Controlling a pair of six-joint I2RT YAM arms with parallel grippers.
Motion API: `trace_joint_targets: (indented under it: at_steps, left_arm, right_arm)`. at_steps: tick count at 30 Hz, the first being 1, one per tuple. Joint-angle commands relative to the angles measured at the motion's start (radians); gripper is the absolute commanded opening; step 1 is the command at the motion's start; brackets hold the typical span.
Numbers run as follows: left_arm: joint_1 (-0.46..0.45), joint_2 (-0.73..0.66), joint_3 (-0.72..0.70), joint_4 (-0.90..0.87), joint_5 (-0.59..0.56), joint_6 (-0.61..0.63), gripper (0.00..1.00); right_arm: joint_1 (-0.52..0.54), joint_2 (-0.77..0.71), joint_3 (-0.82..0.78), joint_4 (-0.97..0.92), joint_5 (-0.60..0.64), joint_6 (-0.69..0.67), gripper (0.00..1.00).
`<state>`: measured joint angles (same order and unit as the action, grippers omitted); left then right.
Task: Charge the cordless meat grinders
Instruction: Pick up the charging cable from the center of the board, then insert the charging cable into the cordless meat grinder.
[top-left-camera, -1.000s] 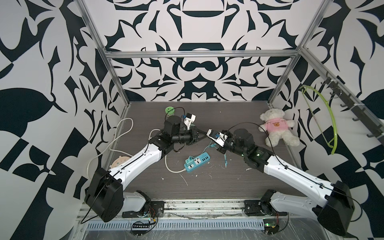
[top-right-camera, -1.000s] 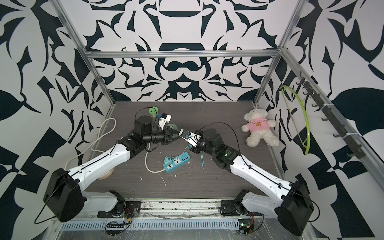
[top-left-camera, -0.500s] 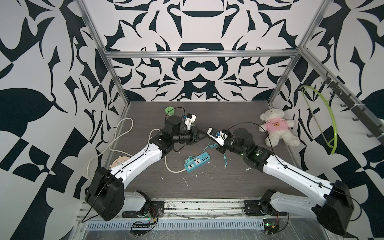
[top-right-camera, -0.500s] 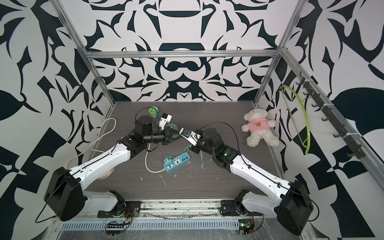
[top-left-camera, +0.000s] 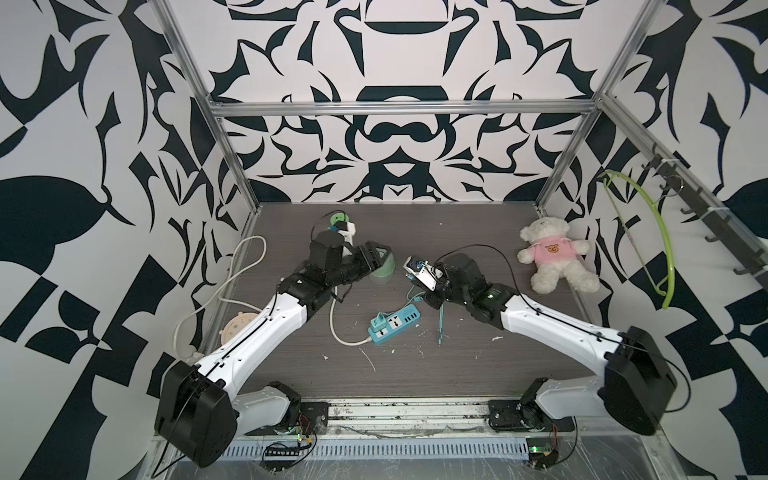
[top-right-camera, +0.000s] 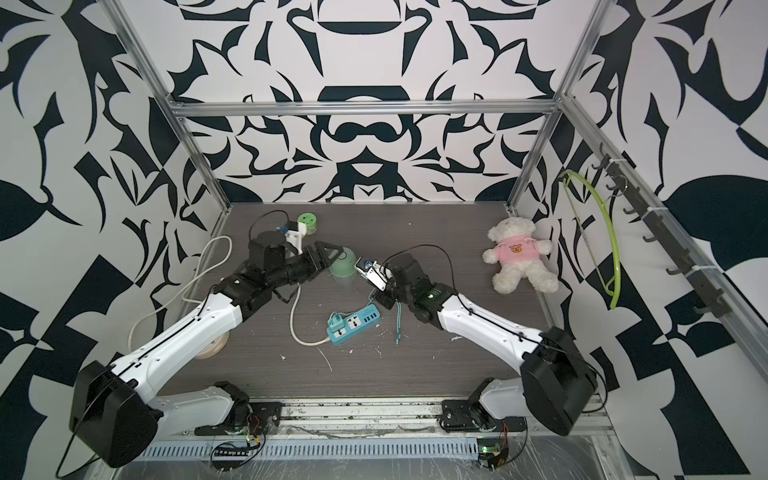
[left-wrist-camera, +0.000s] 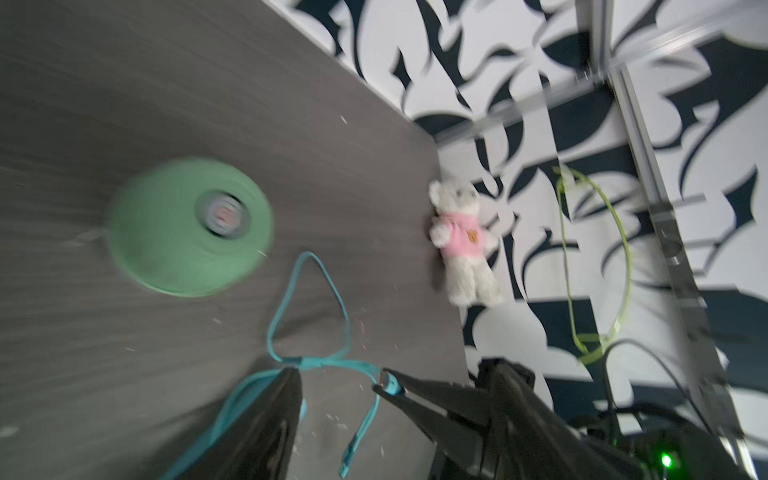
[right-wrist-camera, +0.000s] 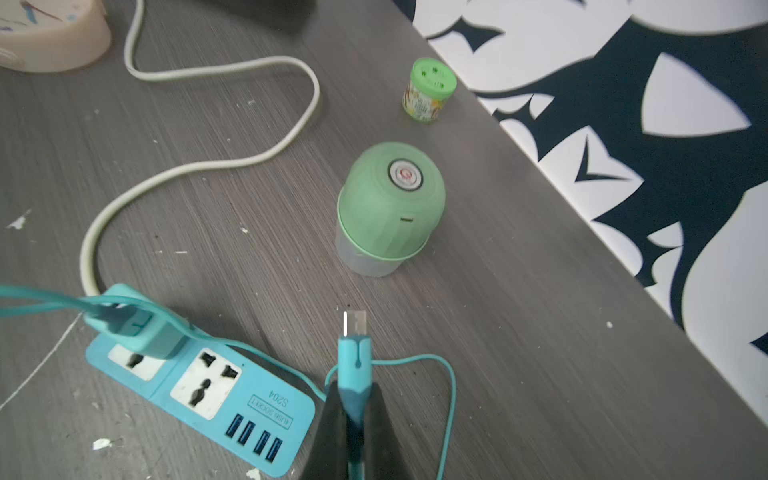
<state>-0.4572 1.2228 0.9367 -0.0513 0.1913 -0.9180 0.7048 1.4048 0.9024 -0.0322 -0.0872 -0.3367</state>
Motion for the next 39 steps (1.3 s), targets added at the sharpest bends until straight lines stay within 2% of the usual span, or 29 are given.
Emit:
trace_joint_targets:
  at_steps: [1,10,18,27,39]
  left_arm:
    - [0.090,0.044,0.002,-0.033,-0.066,0.065,0.75]
    - [0.180,0.346,0.176,-0.060,0.152,0.260,0.70]
    - [0.207,0.462,0.212,0.012,0.305,0.261,0.70]
    - [0.210,0.524,0.243,-0.005,0.353,0.291,0.68]
    - [0.210,0.569,0.295,-0.065,0.397,0.368,0.65]
  right_arm:
    - [-0.004,0.067,0.114,-0.045,0.022,0.038,0.00]
    - [-0.004,0.255,0.280,-0.089,0.108,0.078,0.00]
    - [0.025,0.335,0.346,-0.094,0.160,0.068,0.00]
    - [0.050,0.352,0.317,-0.019,0.236,-0.009,0.00]
    - [0.037,0.379,0.324,0.016,0.209,-0.015,0.00]
